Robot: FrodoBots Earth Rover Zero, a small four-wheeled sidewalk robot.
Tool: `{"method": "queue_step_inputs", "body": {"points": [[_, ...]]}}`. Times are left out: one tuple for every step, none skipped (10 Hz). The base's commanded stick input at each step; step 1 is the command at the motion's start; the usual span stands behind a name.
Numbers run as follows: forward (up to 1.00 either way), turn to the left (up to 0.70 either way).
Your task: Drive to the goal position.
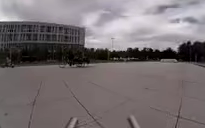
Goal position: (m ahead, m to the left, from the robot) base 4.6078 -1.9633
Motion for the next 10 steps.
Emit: {"method": "queue_step_inputs", "body": {"points": [[0.7,-0.15],[0.7,-0.3],[0.7,-0.34],[0.7,-0.34],[0.7,-0.34],[0.7,-0.34],[0.7,-0.34],[0.7,-0.34],[0.7,-0.34],[0.7,-0.34]]}}
